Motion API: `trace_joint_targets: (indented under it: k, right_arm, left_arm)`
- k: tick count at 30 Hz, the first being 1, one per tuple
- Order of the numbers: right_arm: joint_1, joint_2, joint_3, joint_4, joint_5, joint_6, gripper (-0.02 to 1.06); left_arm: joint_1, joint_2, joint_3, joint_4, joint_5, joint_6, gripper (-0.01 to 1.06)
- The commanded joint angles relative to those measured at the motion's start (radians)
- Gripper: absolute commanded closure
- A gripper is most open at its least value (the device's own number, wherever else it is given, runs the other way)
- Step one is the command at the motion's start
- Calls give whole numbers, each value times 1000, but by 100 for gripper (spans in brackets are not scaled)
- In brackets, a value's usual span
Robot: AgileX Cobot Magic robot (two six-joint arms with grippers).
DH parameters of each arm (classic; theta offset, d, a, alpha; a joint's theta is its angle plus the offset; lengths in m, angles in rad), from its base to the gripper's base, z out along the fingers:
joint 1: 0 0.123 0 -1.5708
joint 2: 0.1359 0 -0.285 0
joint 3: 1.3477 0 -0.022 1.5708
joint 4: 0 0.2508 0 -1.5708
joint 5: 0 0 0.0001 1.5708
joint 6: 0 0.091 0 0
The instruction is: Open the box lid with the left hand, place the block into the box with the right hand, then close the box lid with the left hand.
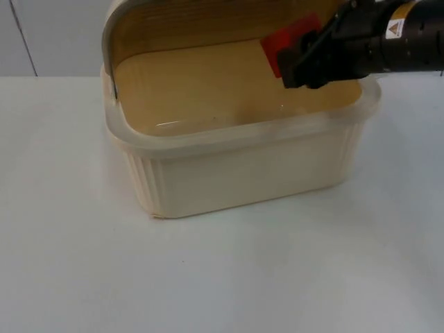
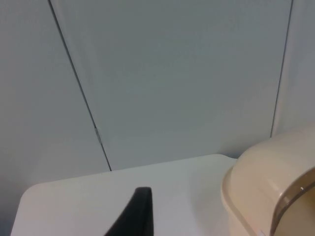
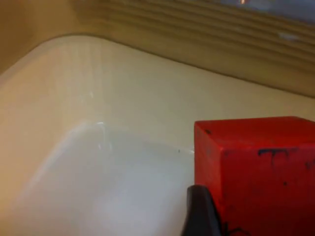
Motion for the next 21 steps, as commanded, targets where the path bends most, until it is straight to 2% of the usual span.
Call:
trace_joint_targets:
  k: [1, 5, 15, 17, 18, 19, 21]
  right_arm:
    - [6, 13, -27, -3, 3, -1, 104]
    - [7, 68, -82, -1, 26, -1, 104]
    - [7, 129, -122, 18, 29, 7, 102]
    - [7, 129, -122, 18, 29, 2, 93]
    - [7, 129, -122, 18, 29, 2, 93]
    - [7, 129, -122, 18, 29, -1, 84]
    - [7, 129, -122, 18, 29, -1, 57]
  left_arm:
    - [-5, -5, -3, 0, -1, -2, 0]
    - [-5, -5, -3, 0, -1, -2, 0]
    - [-5, -5, -3, 4, -1, -2, 0]
    - [-5, -5, -3, 4, 1, -2, 0]
    - [-5, -5, -3, 4, 1, -2, 0]
    - [-5, -5, -3, 4, 1, -2, 0]
    - [-5, -5, -3, 6, -1, -2, 0]
